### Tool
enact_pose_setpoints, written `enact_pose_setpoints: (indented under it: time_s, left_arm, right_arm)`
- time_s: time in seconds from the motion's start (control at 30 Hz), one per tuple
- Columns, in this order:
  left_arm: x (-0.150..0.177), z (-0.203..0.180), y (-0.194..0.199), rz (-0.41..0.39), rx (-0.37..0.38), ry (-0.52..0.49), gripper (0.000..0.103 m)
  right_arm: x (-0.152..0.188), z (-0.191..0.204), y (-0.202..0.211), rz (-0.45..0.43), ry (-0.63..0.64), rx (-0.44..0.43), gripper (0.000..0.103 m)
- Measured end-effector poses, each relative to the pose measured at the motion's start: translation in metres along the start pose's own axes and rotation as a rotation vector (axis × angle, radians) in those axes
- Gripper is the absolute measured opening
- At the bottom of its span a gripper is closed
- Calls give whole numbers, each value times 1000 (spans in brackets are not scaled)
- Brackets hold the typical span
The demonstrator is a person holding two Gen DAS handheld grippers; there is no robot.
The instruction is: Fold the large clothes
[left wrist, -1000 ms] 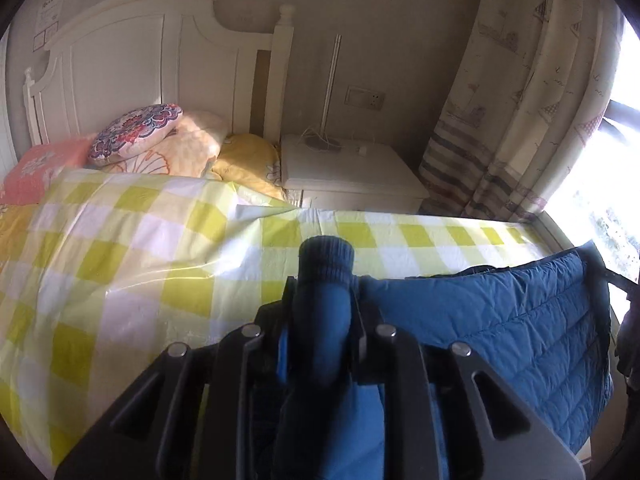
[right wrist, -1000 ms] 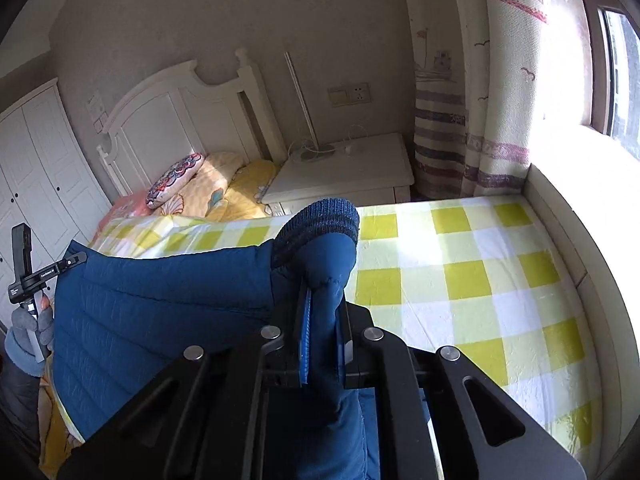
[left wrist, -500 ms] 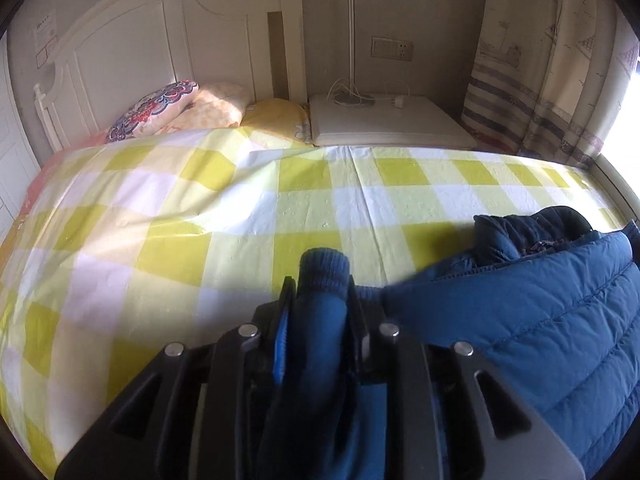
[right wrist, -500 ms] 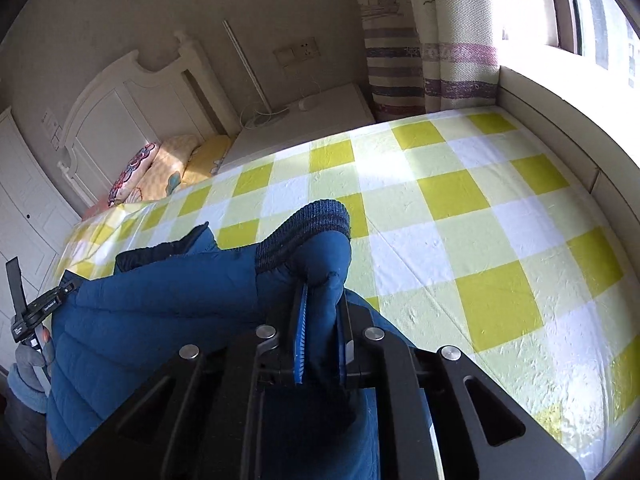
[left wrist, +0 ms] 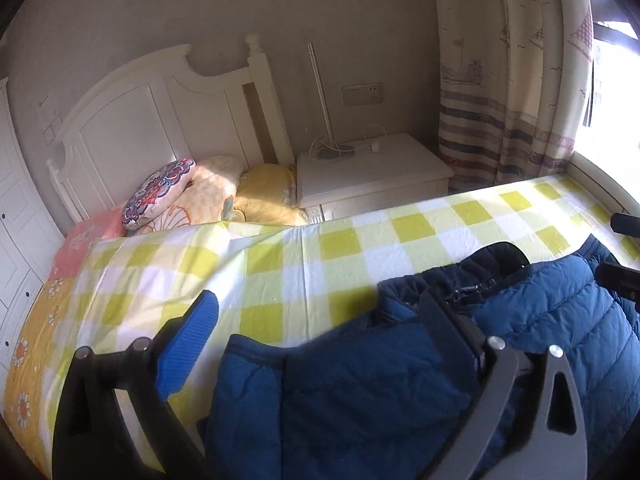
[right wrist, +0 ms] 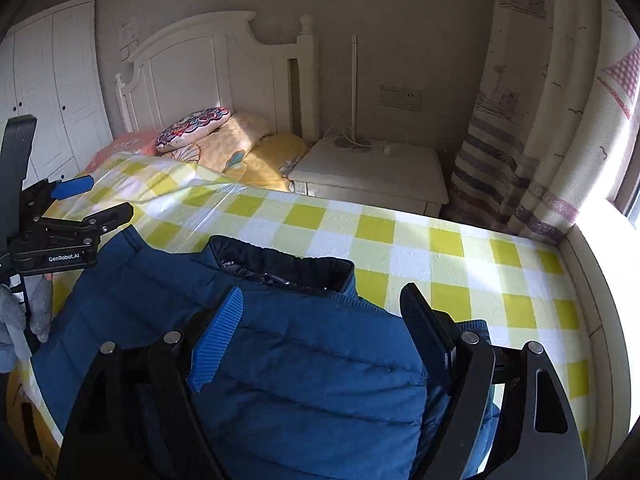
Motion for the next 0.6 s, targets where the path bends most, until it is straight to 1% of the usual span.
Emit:
enact_pose_setpoints:
  time_s: [0.03, 0.1, 0.13, 0.2, 0.23, 0.27, 0.33, 0.5, 0.6]
  left_arm:
    - [4, -10, -9, 26, -5, -22, 100]
    - [19, -18, -31, 77, -37, -47, 99]
    - [26, -18, -43, 111, -32, -40, 99]
    - [53, -16, -67, 187, 6, -3, 100]
    - [63, -13, -79, 228, 32, 34, 101]
    - [67, -10, -86, 239, 39, 61, 101]
    - [70, -10, -89, 237, 44, 74, 101]
    - [76, -4, -89, 230, 80, 129, 101]
    - [76, -4, -89, 228, 84, 141, 101]
  right_arm:
    - [2, 18, -11, 23, 56, -9, 75]
    - [9, 39, -34, 74, 121, -12, 71]
    - [16, 45, -47, 103, 147, -9, 71]
    - [38, 49, -72, 177, 189, -5, 71]
    - [47, 46, -83, 209, 164, -24, 71]
    - [51, 41, -90, 223, 130, -41, 71]
    - [53, 36, -93, 221, 100, -49, 72]
    - [60, 36, -90, 184, 76, -57, 72]
    - [61, 36, -89, 173, 69, -55, 72]
Point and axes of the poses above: each gripper's, at about its wrist camera, not at the fingertips, and y roughly against the way its jaws point, z to its left, x to its underside, the point moved 1 cm from there along -y, roughly the way its jaws point, and after that the axes turned 12 degrees about -z, right-handed, at the moved point
